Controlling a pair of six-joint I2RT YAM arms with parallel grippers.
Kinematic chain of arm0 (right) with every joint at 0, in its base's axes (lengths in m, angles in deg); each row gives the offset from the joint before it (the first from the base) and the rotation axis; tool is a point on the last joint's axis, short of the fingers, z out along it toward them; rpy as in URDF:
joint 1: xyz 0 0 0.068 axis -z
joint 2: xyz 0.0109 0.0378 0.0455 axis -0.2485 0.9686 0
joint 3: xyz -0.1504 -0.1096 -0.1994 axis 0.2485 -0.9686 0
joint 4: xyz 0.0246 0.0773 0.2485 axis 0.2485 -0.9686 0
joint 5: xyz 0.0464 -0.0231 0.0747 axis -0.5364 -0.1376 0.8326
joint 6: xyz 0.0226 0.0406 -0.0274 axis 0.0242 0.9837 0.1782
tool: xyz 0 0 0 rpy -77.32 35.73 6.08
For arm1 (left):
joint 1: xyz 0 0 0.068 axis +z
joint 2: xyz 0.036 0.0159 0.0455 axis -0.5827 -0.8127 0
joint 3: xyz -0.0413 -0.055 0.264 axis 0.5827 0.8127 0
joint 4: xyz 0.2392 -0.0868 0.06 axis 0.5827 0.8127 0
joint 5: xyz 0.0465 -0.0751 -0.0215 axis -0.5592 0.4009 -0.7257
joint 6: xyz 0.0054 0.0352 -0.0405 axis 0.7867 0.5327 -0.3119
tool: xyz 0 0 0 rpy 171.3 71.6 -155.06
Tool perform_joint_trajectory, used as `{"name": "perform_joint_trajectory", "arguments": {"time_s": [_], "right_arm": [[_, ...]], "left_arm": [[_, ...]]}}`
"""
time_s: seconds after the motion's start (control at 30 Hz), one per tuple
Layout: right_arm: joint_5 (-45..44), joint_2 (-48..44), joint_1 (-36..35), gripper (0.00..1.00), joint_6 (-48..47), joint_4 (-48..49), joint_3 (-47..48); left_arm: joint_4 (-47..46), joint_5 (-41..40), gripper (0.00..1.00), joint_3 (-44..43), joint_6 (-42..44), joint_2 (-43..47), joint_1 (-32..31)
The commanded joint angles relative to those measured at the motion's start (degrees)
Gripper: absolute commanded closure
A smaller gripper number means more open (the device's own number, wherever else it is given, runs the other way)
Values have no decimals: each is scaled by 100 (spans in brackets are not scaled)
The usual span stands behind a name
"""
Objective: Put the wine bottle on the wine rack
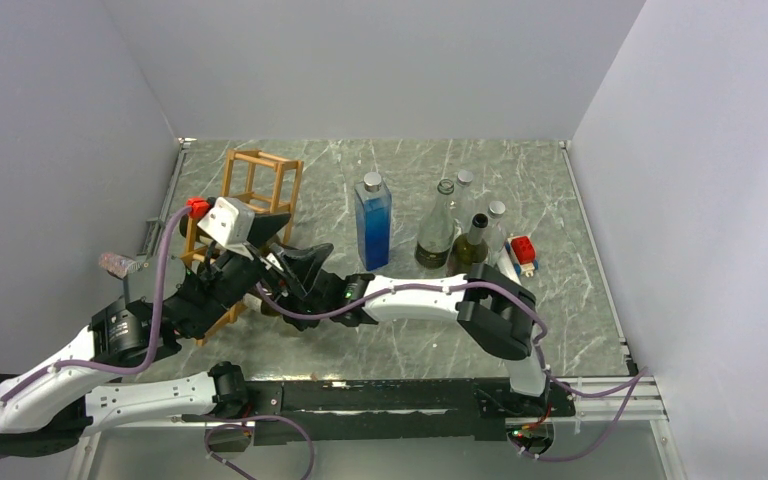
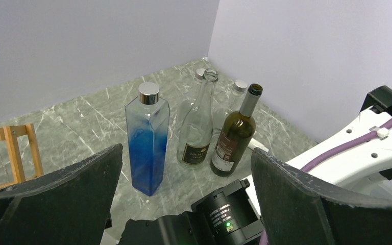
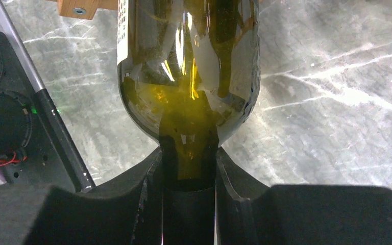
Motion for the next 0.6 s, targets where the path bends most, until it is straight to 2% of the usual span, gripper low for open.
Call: {"name": "perform_joint_trajectory", "arguments": {"time_s": [0.0, 0.37, 0.57], "right_arm": [[-342, -57, -118, 100, -272, 1082, 718], [-689, 589, -210, 100, -803, 808, 1648], [-812, 628, -288, 100, -747, 1069, 1614]], "left_arm": [[-75, -132, 1, -183, -112, 96, -18], [112, -176, 1, -312, 20, 75, -18], [79, -190, 1, -272, 1, 106, -18]]}}
